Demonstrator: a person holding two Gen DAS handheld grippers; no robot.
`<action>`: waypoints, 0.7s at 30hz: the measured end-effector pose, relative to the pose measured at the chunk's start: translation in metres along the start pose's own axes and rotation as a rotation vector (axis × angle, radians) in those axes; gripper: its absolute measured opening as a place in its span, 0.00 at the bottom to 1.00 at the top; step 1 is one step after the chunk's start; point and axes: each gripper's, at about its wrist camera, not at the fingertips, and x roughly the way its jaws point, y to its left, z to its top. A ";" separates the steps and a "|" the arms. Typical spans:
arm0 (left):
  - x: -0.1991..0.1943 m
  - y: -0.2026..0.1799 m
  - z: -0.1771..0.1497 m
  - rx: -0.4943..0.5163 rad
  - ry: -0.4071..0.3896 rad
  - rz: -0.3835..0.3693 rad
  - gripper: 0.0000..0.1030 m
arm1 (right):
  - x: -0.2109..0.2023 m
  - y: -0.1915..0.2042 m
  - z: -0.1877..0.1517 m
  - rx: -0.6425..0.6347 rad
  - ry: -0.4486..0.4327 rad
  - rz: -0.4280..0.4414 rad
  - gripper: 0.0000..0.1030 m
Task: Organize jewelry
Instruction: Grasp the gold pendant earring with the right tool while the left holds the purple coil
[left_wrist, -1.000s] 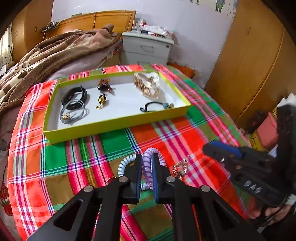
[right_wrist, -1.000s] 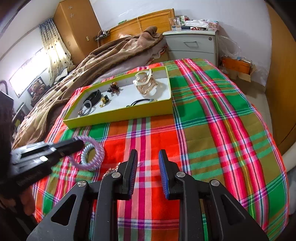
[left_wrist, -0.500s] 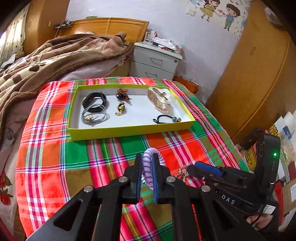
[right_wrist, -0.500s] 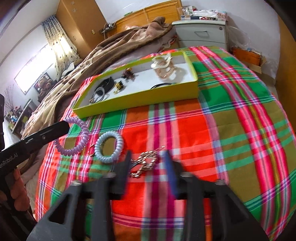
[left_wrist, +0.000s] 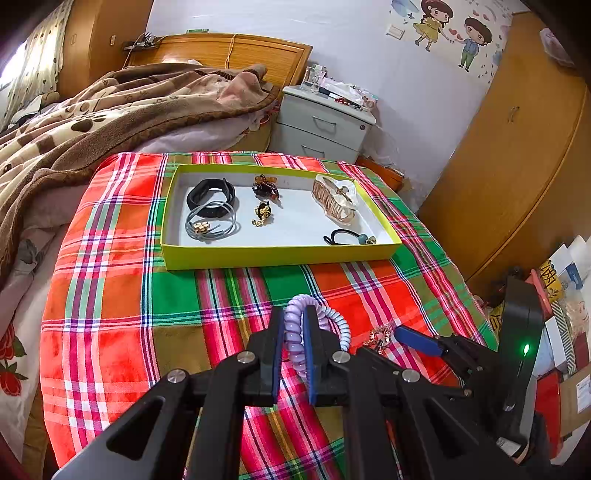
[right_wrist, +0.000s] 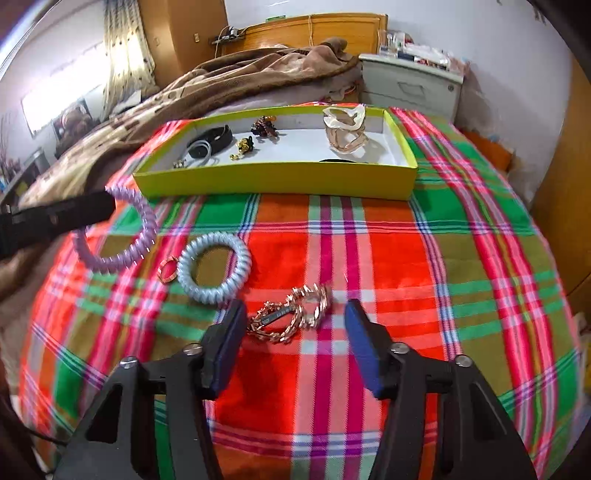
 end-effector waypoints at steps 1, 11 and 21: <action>0.000 0.000 0.000 0.000 0.000 -0.003 0.10 | -0.001 -0.001 -0.001 -0.010 0.000 -0.012 0.44; 0.003 0.000 -0.001 -0.004 0.012 -0.010 0.10 | -0.001 -0.014 0.001 0.023 -0.013 0.063 0.42; 0.005 0.000 -0.001 -0.007 0.020 -0.007 0.10 | 0.005 -0.004 0.008 -0.034 -0.006 0.012 0.28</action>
